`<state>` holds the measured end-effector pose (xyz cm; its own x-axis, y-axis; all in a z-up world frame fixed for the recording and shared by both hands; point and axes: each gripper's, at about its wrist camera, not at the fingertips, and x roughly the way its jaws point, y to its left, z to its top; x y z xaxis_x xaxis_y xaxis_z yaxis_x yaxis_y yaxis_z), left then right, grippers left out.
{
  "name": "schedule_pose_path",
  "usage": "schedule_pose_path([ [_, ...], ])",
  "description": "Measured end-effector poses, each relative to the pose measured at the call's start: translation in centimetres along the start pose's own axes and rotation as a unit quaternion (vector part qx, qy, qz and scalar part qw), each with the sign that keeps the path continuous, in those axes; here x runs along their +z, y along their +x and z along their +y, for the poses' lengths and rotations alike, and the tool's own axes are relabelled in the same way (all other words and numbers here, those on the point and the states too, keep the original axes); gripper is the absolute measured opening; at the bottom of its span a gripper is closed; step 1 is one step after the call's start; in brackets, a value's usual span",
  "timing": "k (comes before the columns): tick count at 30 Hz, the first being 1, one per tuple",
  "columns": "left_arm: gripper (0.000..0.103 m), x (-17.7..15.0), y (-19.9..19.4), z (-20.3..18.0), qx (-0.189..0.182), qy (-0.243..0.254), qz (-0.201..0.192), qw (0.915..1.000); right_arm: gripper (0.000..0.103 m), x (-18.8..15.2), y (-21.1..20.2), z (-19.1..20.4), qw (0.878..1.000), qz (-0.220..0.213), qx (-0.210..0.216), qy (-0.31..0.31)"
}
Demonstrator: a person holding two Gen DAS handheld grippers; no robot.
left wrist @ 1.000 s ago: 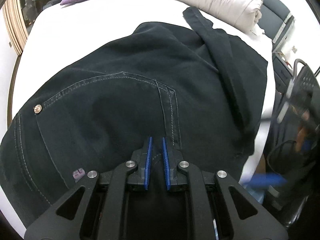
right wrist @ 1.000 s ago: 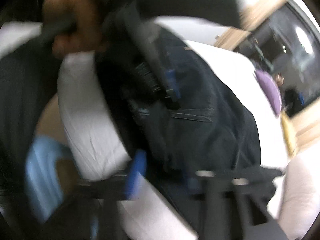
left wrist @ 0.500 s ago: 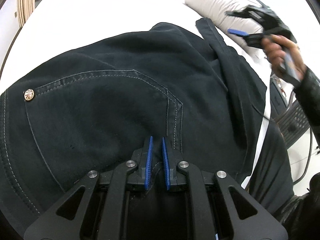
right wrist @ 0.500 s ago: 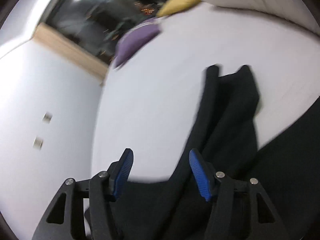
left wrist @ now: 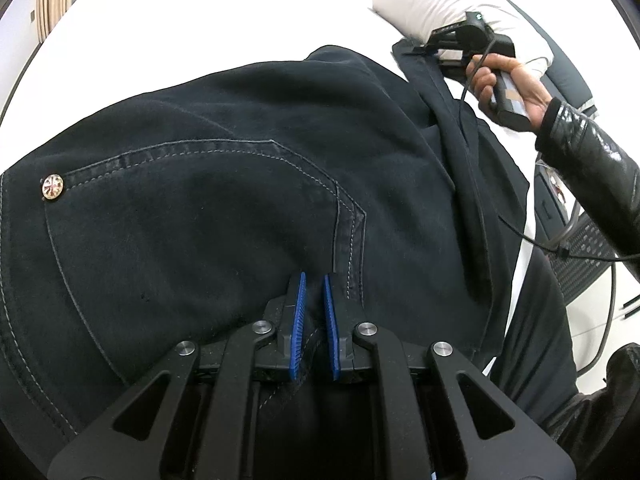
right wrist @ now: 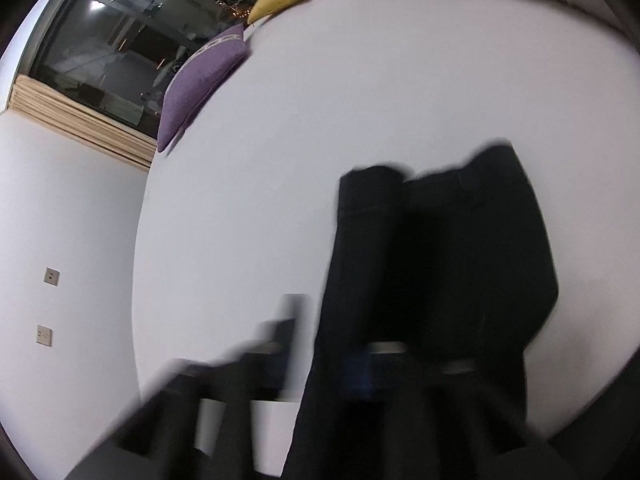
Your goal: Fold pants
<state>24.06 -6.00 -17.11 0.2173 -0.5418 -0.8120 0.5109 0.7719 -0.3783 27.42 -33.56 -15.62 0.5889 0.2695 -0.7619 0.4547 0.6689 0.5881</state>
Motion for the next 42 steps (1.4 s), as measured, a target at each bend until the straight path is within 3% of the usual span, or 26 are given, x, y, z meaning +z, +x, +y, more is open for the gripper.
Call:
schedule_pose_path([
  [3, 0.01, 0.0, -0.1, -0.1, 0.004, 0.001, 0.0, 1.0, 0.004, 0.0, -3.0, 0.6, 0.999, -0.043, 0.013, -0.025],
  [5, 0.01, -0.1, -0.1, -0.2, 0.008, 0.004, 0.001, 1.0, 0.004, -0.5, -7.1, 0.1, 0.996, -0.085, 0.025, -0.029],
  [7, 0.01, -0.2, -0.2, -0.3, 0.014, 0.008, 0.001, 0.9999, 0.004, -1.7, -11.5, -1.9, 0.991, -0.126, 0.037, -0.01],
  [11, 0.01, -0.4, -0.4, -0.5, 0.025, 0.012, 0.0, 0.9996, 0.004, -6.5, -19.6, -10.2, 0.978, -0.192, 0.025, 0.073],
  [17, 0.01, -0.5, -0.4, -1.7, 0.046, 0.016, 0.005, 0.9988, 0.004, -13.4, -21.0, -22.7, 0.954, -0.186, -0.012, 0.235],
  [22, 0.01, 0.1, -0.4, -3.0, 0.065, 0.015, 0.014, 0.9977, 0.007, -15.4, -19.5, -23.8, 0.941, -0.196, 0.018, 0.274],
  [26, 0.01, 0.4, -0.3, -4.5, 0.084, 0.019, 0.017, 0.9961, 0.006, -13.9, -19.2, -23.0, 0.948, -0.189, 0.007, 0.255],
  [28, 0.01, 0.5, -0.2, -5.2, 0.091, 0.022, 0.018, 0.9955, 0.003, -15.0, -20.7, -24.8, 0.954, -0.182, -0.017, 0.236],
  [36, 0.01, -0.1, -0.6, -6.7, 0.098, 0.024, 0.018, 0.9947, 0.003, -14.1, -21.6, -25.5, 0.957, -0.168, -0.052, 0.229],
  [39, 0.011, -1.0, -0.7, -6.9, 0.098, 0.02, 0.01, 0.995, 0.01, -14.6, -22.7, -26.2, 0.953, -0.17, -0.053, 0.245],
  [41, 0.011, -1.9, -0.9, -6.7, 0.097, 0.02, 0.001, 0.9951, 0.032, -15.0, -24.2, -25.4, 0.951, -0.182, -0.087, 0.233],
  [42, 0.011, -2.2, -1.4, -6.2, 0.096, 0.022, -0.005, 0.9951, 0.038, -15.2, -24.9, -24.6, 0.951, -0.187, -0.108, 0.221],
])
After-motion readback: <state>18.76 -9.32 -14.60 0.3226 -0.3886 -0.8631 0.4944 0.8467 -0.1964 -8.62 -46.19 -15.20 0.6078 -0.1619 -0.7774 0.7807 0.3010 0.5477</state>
